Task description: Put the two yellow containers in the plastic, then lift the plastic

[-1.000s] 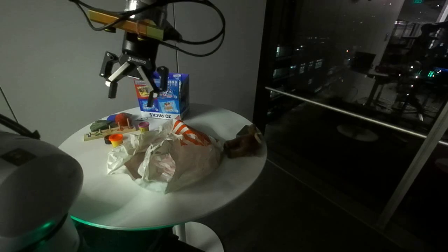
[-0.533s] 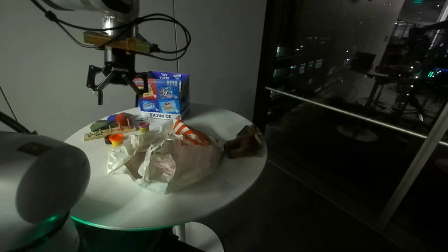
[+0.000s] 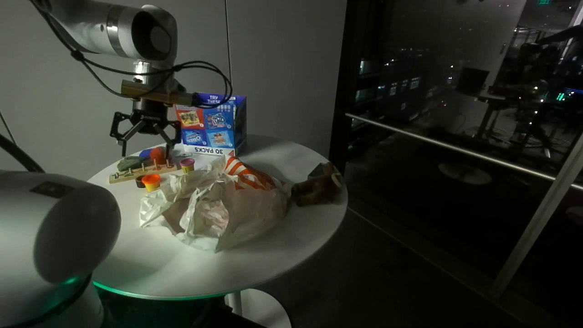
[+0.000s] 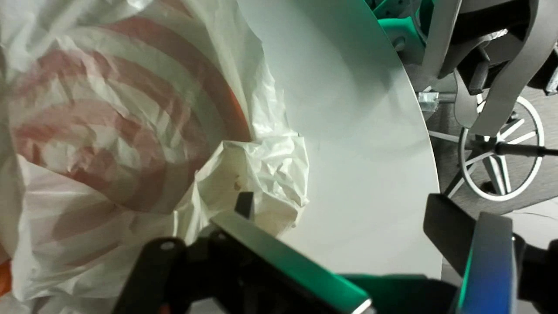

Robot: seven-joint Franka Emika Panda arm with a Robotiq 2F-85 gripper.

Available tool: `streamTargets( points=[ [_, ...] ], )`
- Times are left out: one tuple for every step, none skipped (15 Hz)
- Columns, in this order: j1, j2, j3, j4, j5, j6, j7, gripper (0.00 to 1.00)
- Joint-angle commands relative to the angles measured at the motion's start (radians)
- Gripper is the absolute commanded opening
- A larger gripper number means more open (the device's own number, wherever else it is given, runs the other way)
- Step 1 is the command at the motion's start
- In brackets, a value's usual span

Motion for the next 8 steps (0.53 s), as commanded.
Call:
streamTargets(
  points=[
    [0.014, 0.115, 0.064, 0.035, 0.01, 0.066, -0.016, 1.0],
    [0.016, 0.145, 0.086, 0.036, -0.01, 0.094, -0.003, 1.0],
    [0.018, 0.171, 0.106, 0.041, -0.021, 0.118, 0.003, 1.0],
    [0.018, 0.195, 0.125, 0.045, -0.039, 0.136, 0.017, 1.0],
    [0.02, 0.215, 0.145, 0.048, -0.064, 0.17, 0.04, 1.0],
    [0.022, 0.233, 0.162, 0.053, -0.081, 0.201, 0.055, 1.0],
    [0.025, 0.249, 0.18, 0.053, -0.108, 0.25, 0.08, 1.0],
    [0.026, 0.265, 0.194, 0.058, -0.141, 0.294, 0.107, 1.0]
  ],
)
